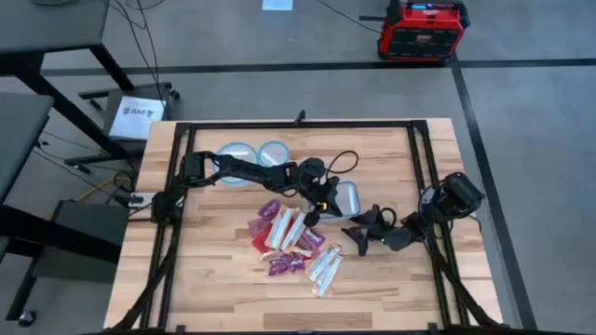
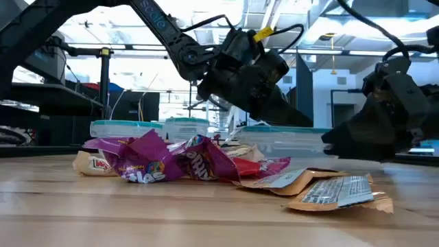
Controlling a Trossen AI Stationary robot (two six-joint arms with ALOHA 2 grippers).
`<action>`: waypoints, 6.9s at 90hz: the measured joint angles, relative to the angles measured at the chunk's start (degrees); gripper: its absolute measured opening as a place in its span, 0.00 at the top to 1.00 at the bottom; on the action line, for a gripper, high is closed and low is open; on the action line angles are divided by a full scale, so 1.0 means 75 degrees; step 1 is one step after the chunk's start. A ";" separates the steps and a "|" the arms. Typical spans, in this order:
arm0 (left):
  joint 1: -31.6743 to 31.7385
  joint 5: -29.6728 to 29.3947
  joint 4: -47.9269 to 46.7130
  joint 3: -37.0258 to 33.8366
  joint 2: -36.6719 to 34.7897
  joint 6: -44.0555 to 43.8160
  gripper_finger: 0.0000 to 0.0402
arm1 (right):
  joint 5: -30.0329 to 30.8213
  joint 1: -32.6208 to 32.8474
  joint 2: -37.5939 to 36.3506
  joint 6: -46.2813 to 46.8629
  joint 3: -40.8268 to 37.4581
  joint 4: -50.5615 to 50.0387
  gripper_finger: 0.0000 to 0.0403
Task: Sort candy
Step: Open the rectangular transparent bin
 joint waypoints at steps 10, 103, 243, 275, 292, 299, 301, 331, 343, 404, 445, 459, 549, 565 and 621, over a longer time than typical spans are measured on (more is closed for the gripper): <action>-0.0020 -0.0161 -0.0106 0.0000 -0.0001 0.0001 1.00 | -0.1066 -0.0425 0.0003 -0.0352 0.0142 0.0316 0.45; -0.0951 -0.3710 -0.6652 0.2063 -0.1619 -0.1442 1.00 | -0.2587 -0.0733 -0.0032 -0.0589 0.0035 0.0368 0.54; -0.1423 -0.4315 -0.1947 -0.1082 -0.1685 -0.2692 1.00 | -0.4470 -0.0581 -0.0928 -0.0805 0.0276 0.0575 0.59; -0.1430 -0.4457 -0.2718 -0.0682 -0.2459 -0.1807 1.00 | -0.3957 -0.0652 -0.3472 -0.0908 0.0163 -0.3054 0.59; -0.1454 -0.4851 -0.3969 -0.0682 -0.3116 -0.1525 1.00 | -0.3924 -0.1144 -0.4261 -0.2063 0.0658 -0.4378 0.59; -0.1480 -0.5167 -0.4346 -0.0676 -0.3294 -0.1405 1.00 | -0.3922 -0.1465 -0.4288 -0.2387 0.1079 -0.5202 0.59; -0.1480 -0.5237 -0.4466 -0.0676 -0.3341 -0.1396 1.00 | -0.3925 -0.1564 -0.4274 -0.2449 0.1252 -0.5490 0.59; -0.1524 -0.5567 -0.5489 -0.1522 -0.4107 -0.2126 1.00 | -0.3937 -0.2598 -0.4281 -0.3324 0.2594 -0.7921 0.59; -0.1624 -0.5855 -0.5141 -0.2509 -0.4839 -0.2744 1.00 | -0.3954 -0.2720 -0.4281 -0.3317 0.2593 -0.8006 0.59; -0.1861 -0.5302 -0.3665 -0.4574 -0.5341 -0.3342 1.00 | -0.3954 -0.2870 -0.4284 -0.3056 0.2591 -0.8159 0.59; -0.1677 -0.4750 -0.2788 -0.4098 -0.4597 -0.3005 1.00 | -0.3940 -0.2840 -0.4695 -0.3055 0.2591 -0.8672 0.59; -0.1451 -0.4824 -0.2354 -0.4062 -0.4545 -0.2777 1.00 | -0.3937 -0.2837 -0.5231 -0.2993 0.2591 -0.9252 0.59; -0.1825 -0.5705 -0.4007 -0.4133 -0.5171 -0.2979 1.00 | -0.3898 -0.2913 -0.6009 -0.2569 0.2532 -1.0015 0.59; -0.1638 -0.5409 -0.2324 -0.4542 -0.5076 -0.2934 1.00 | -0.3884 -0.2897 -0.6009 -0.2570 0.2532 -0.9714 0.59; -0.0842 -0.4894 -0.0657 -0.3750 -0.3238 -0.2043 1.00 | -0.3789 -0.2864 -0.3910 -0.1791 0.2553 -0.9438 0.59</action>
